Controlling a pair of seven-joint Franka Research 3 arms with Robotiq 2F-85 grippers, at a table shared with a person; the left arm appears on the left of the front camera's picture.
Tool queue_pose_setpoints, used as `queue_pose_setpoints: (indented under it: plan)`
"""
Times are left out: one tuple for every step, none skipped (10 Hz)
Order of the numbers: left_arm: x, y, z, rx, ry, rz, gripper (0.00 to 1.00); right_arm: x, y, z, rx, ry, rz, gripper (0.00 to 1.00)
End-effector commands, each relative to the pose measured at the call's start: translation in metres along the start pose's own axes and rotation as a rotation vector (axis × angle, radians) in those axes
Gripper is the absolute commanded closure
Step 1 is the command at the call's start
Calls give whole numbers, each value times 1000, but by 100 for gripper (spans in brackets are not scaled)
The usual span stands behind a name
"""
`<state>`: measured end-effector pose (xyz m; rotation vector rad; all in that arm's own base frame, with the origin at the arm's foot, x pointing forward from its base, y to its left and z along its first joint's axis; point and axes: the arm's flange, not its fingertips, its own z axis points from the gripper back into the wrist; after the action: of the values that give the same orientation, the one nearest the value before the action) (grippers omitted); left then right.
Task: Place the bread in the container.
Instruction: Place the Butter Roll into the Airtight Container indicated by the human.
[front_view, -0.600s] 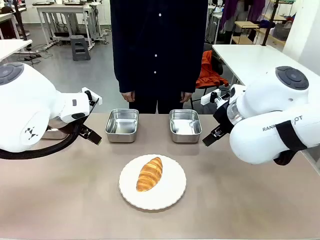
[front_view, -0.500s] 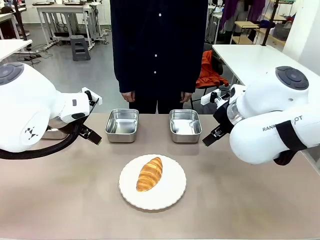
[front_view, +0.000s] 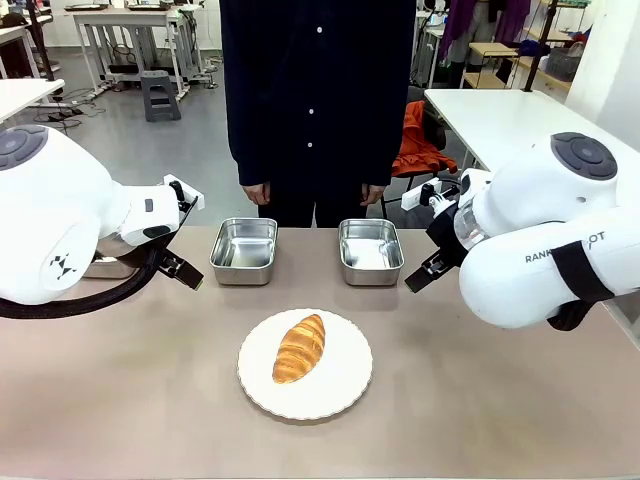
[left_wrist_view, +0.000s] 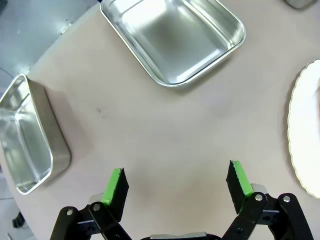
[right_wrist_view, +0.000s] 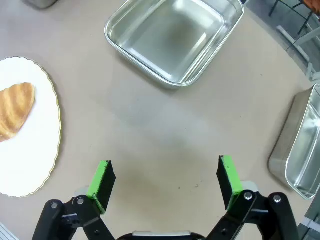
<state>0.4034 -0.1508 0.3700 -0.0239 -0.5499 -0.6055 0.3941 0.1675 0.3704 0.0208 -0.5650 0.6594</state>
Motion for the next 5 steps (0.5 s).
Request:
queue_pose_setpoints:
  plan:
    - [0,0,0,0,0,-1,0,0,0,0,0,0,-1,0]
    - [0,0,0,0,0,-1,0,0,0,0,0,0,-1,0]
    - [0,0,0,0,0,-1,0,0,0,0,0,0,-1,0]
    - [0,0,0,0,0,0,0,0,0,0,0,0,0,0]
    - [6,12,19,-24,-47,8,0,16,-8,13,-13,-22,15,0]
